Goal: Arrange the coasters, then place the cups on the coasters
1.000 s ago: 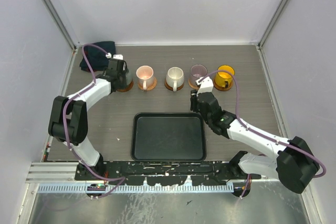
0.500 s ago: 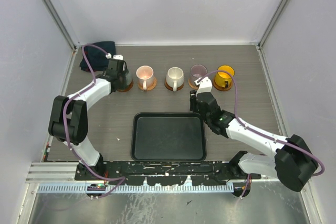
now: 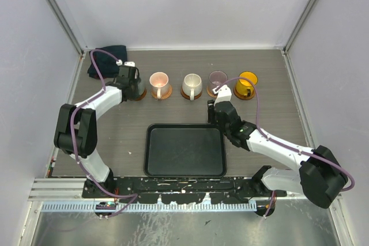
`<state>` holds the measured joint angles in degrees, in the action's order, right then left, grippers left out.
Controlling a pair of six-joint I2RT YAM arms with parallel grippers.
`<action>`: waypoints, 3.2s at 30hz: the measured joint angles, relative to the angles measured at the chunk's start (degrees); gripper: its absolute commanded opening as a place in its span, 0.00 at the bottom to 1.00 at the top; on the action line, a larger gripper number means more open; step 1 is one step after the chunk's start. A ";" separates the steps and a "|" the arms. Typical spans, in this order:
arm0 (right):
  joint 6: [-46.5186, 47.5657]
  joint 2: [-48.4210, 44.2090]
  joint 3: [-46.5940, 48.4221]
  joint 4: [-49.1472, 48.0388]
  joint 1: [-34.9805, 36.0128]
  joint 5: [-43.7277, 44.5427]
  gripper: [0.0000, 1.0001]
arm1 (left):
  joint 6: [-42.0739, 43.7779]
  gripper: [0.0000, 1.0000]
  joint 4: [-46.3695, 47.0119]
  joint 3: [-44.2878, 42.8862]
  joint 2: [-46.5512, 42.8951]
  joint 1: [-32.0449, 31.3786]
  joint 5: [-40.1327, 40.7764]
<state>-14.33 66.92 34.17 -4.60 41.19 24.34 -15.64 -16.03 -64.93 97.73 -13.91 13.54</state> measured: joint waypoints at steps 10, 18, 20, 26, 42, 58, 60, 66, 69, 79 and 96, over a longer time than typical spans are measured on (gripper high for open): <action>-0.04 0.15 0.00 -0.07 0.00 -0.04 0.42 | -0.02 0.00 0.42 0.26 0.17 0.33 0.07; -0.39 0.74 0.00 -0.04 0.00 -0.31 0.42 | -0.26 0.14 0.63 0.46 0.17 0.66 0.15; -0.44 0.74 0.00 -0.04 0.00 -0.44 0.42 | -0.35 0.25 0.94 0.68 0.17 0.70 0.13; -0.68 0.87 0.00 -0.09 0.00 -0.48 0.43 | -0.37 0.48 2.05 1.92 -0.35 0.92 0.17; -0.85 1.11 0.00 -0.09 0.00 -1.07 0.43 | -0.37 0.68 2.10 4.87 -4.79 0.92 0.74; -0.81 -1.60 0.00 0.02 0.00 -0.79 0.44 | -0.20 0.77 -0.24 6.75 -12.72 0.92 3.61; -0.61 -2.45 0.00 0.26 0.00 -0.13 0.47 | -0.28 0.80 -0.57 7.80 -13.81 0.92 3.50; 0.94 -6.78 0.04 0.85 -0.59 5.20 0.61 | -0.94 0.93 -2.38 10.93 -21.27 0.92 3.41; 1.79 -8.94 0.22 0.85 -2.84 7.58 0.65 | -1.90 0.98 -3.58 12.17 -27.23 0.92 4.57; -3.02 -22.21 -2.40 1.46 -12.68 13.57 0.84 | -7.54 0.98 -8.33 17.49 -44.76 0.92 11.78; -7.39 -42.12 -3.17 13.03 -12.81 26.73 0.89 | -14.47 0.98 -21.44 16.52 -56.72 0.92 10.08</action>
<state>-21.71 24.80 31.00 8.43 28.38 51.07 -30.11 -37.47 -48.40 41.01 -12.99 23.62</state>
